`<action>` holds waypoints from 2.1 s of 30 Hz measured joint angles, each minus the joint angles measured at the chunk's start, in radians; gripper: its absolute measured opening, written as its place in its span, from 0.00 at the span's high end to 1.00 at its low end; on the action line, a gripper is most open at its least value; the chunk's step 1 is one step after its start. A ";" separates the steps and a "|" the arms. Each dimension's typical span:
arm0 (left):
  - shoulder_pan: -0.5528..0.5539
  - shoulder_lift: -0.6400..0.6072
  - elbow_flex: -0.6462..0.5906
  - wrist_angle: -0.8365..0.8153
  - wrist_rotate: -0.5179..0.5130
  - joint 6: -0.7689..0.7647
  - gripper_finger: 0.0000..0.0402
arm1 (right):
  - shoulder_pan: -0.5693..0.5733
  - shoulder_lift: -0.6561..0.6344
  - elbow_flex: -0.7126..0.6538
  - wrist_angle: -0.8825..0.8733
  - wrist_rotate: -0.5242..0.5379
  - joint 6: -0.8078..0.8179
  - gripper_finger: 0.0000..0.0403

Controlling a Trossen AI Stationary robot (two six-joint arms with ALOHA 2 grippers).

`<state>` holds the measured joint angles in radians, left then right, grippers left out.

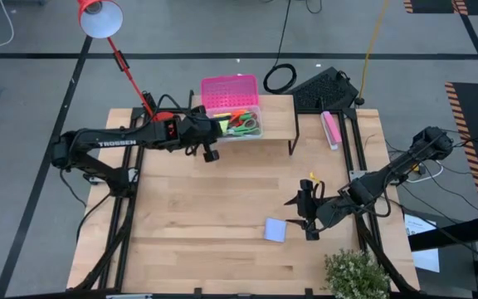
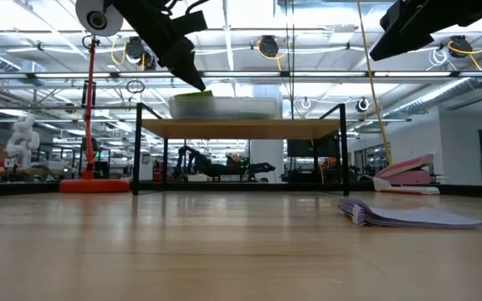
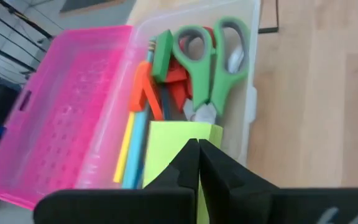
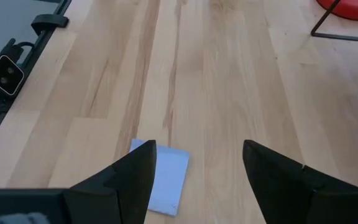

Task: Pack school essentials
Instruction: Put the light green sticky notes into the pink supply box on the shelf, then put the light blue sticky notes into the pink supply box on the shelf

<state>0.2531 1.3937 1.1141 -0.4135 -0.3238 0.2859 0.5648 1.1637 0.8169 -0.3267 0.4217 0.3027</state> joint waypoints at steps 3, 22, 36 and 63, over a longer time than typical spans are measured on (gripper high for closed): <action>0.000 0.000 0.000 -0.021 0.051 -0.022 0.97 | 0.000 0.000 0.000 0.000 0.000 0.000 0.42; -0.157 -0.008 0.038 0.062 -0.020 -0.011 0.97 | 0.021 -0.001 -0.011 -0.024 -0.003 0.063 0.42; -0.569 0.297 0.038 0.376 -0.094 -0.113 0.96 | 0.092 0.153 -0.135 0.009 -0.101 0.137 0.42; -0.476 0.809 0.272 0.439 0.278 -0.271 0.99 | 0.050 0.374 -0.134 0.192 -0.089 -0.578 0.57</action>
<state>-0.2224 2.2028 1.3860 0.0256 -0.0456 0.0151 0.6147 1.5375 0.6830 -0.1344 0.3327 -0.2753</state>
